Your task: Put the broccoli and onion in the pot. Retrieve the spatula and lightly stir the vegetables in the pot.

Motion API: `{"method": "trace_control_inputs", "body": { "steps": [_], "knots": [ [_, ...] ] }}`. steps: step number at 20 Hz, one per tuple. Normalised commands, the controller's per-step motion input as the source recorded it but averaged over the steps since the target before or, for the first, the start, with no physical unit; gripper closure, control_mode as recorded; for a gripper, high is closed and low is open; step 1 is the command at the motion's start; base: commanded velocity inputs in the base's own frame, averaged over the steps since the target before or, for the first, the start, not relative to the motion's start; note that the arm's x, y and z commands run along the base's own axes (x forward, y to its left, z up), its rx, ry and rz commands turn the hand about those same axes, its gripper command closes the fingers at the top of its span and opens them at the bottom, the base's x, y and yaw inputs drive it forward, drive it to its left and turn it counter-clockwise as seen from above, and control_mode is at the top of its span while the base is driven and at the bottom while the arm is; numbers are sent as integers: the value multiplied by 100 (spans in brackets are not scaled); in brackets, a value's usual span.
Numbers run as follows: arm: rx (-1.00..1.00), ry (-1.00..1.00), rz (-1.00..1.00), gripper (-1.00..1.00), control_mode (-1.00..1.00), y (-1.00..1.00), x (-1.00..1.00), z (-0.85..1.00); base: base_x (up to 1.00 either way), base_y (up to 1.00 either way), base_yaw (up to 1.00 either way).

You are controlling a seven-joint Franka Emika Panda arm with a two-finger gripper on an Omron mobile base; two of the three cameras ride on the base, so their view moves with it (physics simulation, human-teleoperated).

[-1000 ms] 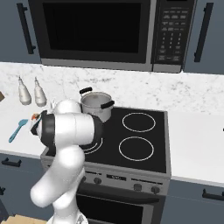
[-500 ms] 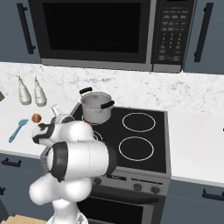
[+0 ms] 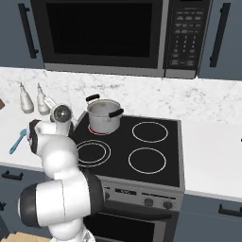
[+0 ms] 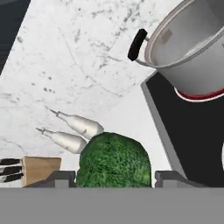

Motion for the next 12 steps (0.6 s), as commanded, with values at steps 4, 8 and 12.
{"method": "trace_control_inputs", "body": {
  "steps": [4,8,12],
  "knots": [
    [-50,-30,12,100,-100,0,-14,76,0,0,0],
    [-56,-25,4,100,-100,-7,-2,3,0,0,0],
    [-40,-15,0,100,-100,-29,0,-19,0,0,0]
  ]
}}
